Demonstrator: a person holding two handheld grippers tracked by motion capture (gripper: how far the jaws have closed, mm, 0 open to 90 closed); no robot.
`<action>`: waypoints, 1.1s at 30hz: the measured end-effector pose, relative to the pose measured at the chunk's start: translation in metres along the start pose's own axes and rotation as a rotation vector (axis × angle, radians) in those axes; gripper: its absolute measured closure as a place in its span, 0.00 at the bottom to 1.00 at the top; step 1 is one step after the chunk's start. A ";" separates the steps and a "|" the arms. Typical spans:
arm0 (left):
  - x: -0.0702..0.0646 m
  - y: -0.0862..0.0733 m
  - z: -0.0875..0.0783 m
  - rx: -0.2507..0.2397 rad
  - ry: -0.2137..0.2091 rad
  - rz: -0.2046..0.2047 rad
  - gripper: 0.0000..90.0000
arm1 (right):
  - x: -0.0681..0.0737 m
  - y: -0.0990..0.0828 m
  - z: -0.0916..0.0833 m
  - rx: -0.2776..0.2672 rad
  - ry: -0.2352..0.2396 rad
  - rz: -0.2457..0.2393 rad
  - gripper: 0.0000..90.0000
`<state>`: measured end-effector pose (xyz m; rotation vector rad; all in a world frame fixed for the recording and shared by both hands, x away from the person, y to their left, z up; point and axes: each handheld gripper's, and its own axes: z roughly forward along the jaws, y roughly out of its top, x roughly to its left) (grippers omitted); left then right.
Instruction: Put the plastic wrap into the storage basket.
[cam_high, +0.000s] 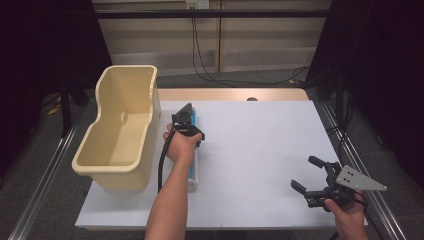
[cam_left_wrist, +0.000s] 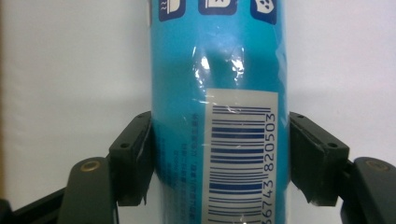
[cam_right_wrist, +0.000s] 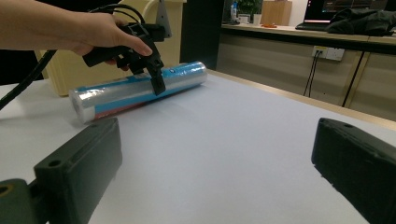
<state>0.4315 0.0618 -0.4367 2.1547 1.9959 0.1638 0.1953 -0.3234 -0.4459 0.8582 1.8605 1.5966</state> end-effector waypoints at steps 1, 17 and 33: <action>0.000 0.000 -0.001 0.009 -0.001 0.014 0.36 | 0.000 0.000 0.000 0.001 0.001 0.001 0.01; -0.001 0.006 -0.053 0.013 -0.062 0.010 0.36 | 0.000 0.001 -0.001 -0.003 -0.001 -0.001 0.01; 0.012 0.010 -0.115 0.006 -0.099 -0.002 0.36 | 0.001 0.001 -0.001 -0.009 -0.005 0.004 0.01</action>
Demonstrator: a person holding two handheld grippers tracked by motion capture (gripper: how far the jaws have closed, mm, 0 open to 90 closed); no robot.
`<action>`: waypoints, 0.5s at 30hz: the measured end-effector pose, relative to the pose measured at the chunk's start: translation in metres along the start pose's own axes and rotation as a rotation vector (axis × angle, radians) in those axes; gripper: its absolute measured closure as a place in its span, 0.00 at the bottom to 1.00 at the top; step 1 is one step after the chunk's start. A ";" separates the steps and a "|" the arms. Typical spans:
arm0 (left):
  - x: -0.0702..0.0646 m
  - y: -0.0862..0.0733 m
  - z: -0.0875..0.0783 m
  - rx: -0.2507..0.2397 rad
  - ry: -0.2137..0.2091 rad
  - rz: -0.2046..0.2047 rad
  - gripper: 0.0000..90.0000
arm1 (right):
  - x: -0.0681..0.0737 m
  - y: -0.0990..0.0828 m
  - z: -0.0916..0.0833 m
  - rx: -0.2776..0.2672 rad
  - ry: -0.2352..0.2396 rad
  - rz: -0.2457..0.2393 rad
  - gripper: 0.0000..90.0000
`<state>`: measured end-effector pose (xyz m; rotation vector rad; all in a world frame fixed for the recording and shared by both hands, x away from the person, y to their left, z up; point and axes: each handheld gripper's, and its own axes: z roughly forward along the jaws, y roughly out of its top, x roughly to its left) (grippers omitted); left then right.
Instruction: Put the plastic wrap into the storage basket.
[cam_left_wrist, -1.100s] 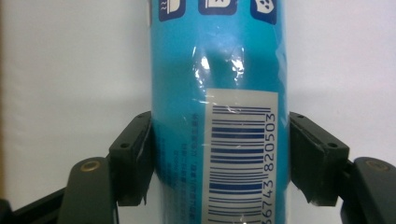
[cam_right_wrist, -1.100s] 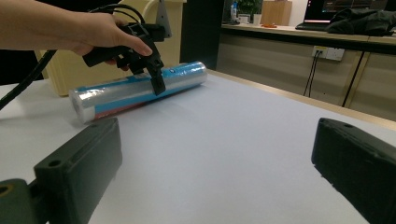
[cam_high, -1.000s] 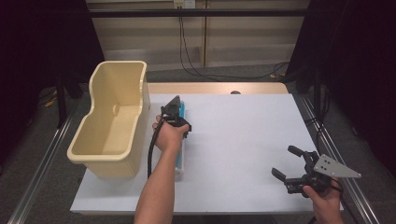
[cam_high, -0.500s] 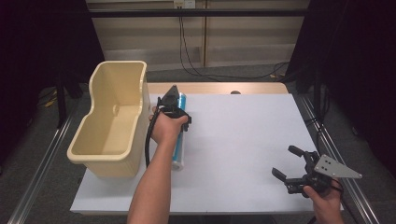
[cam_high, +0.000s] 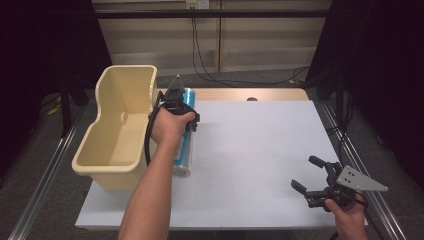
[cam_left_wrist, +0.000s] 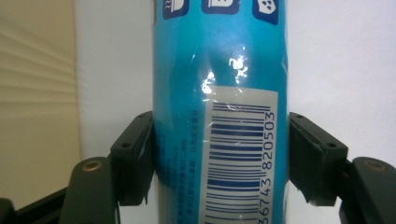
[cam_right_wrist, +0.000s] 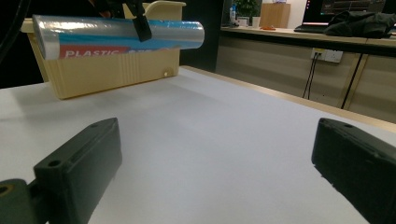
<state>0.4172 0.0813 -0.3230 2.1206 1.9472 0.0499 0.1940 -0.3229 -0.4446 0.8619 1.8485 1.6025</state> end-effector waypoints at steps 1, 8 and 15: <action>0.001 0.000 -0.004 0.001 -0.004 -0.001 0.36 | 0.000 0.000 0.000 0.000 0.000 0.001 0.01; 0.007 0.000 -0.026 0.012 -0.020 -0.003 0.36 | -0.001 0.000 -0.001 -0.003 -0.003 -0.001 0.01; 0.014 -0.002 -0.046 0.003 -0.022 -0.013 0.36 | -0.001 0.000 -0.001 -0.004 -0.001 -0.001 0.01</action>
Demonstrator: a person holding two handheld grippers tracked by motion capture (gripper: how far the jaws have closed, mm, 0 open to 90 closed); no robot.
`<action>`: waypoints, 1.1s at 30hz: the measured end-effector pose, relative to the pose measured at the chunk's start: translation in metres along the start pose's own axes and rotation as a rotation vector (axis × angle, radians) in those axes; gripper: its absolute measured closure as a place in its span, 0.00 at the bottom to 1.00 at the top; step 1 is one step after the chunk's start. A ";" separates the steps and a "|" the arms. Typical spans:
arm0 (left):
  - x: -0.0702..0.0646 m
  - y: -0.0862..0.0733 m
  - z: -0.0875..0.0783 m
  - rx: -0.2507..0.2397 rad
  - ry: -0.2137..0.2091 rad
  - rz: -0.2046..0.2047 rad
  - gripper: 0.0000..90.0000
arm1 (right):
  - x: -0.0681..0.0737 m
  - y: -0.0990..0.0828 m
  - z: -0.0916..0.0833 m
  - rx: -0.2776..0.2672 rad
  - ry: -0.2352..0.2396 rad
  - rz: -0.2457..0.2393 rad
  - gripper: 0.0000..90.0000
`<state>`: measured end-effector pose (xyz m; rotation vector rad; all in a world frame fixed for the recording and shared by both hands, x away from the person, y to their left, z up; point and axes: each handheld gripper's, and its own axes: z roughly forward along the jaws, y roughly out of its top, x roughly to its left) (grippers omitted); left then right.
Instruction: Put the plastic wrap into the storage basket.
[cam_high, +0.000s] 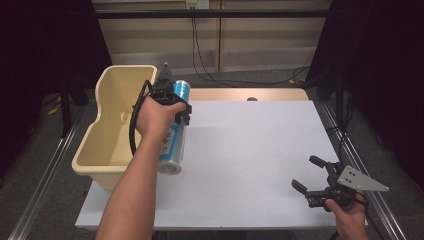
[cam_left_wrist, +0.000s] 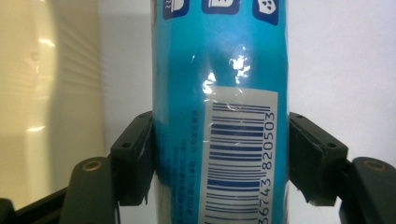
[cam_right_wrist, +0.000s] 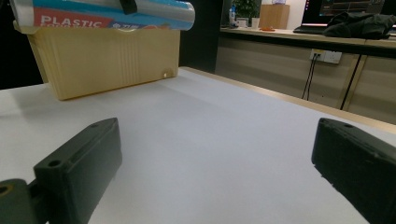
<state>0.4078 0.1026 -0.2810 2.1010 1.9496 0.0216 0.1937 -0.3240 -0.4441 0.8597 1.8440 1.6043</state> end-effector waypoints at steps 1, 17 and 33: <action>0.002 0.000 -0.003 0.004 -0.006 0.001 0.36 | 0.000 0.000 0.000 0.000 0.000 0.001 0.01; 0.025 -0.006 -0.042 -0.022 -0.028 -0.007 0.36 | 0.000 0.000 0.001 0.003 -0.003 0.001 0.01; 0.052 -0.017 -0.067 -0.038 -0.024 -0.006 0.36 | 0.001 0.000 0.001 0.004 -0.002 0.002 0.01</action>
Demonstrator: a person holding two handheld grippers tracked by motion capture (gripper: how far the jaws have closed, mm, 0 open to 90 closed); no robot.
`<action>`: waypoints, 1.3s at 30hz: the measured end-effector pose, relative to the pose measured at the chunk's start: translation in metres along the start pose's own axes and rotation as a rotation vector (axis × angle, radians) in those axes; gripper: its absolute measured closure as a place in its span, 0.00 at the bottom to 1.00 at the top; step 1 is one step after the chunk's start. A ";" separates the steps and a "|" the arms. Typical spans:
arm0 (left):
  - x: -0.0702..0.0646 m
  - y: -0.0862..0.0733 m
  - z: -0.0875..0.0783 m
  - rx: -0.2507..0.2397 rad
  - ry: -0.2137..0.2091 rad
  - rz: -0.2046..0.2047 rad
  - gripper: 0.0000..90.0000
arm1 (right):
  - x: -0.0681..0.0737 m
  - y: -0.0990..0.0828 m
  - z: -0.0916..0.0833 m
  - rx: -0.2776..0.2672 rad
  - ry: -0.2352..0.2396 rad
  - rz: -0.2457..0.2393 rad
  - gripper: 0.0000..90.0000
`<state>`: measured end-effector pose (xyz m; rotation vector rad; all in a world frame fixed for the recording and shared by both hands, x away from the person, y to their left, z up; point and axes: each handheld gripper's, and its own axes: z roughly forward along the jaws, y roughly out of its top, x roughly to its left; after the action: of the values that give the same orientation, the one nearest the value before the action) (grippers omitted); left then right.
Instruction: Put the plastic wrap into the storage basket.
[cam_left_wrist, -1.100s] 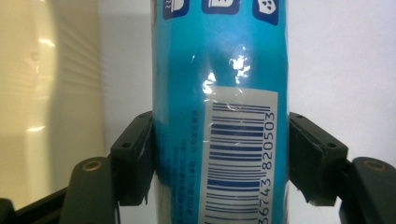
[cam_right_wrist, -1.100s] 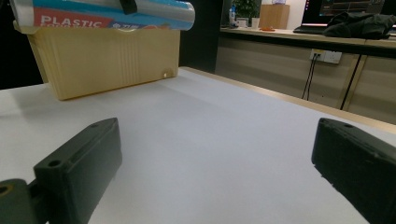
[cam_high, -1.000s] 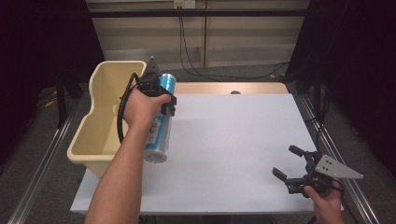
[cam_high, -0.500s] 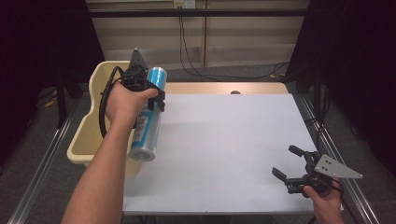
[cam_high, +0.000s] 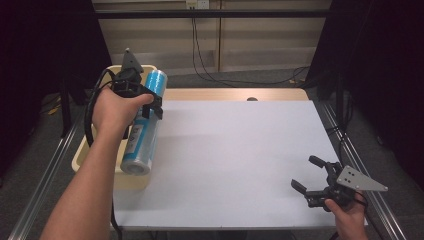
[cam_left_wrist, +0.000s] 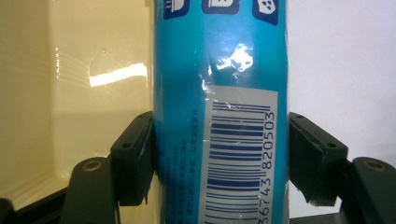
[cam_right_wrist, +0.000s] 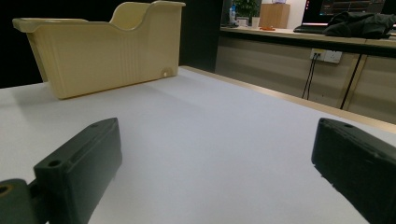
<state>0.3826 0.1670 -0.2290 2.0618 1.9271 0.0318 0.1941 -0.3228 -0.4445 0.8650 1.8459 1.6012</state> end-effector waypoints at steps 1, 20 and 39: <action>0.002 -0.001 -0.001 -0.004 -0.001 -0.002 0.36 | 0.000 0.000 0.000 0.000 0.000 0.001 0.01; 0.042 -0.014 -0.014 -0.048 0.021 -0.057 0.36 | 0.001 -0.001 0.001 0.001 0.002 0.000 0.01; 0.062 -0.025 -0.003 -0.051 0.047 -0.079 0.36 | 0.001 -0.001 0.002 0.006 0.001 -0.005 0.01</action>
<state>0.3632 0.2287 -0.2448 1.9677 2.0124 0.1121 0.1943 -0.3208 -0.4458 0.8619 1.8528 1.5937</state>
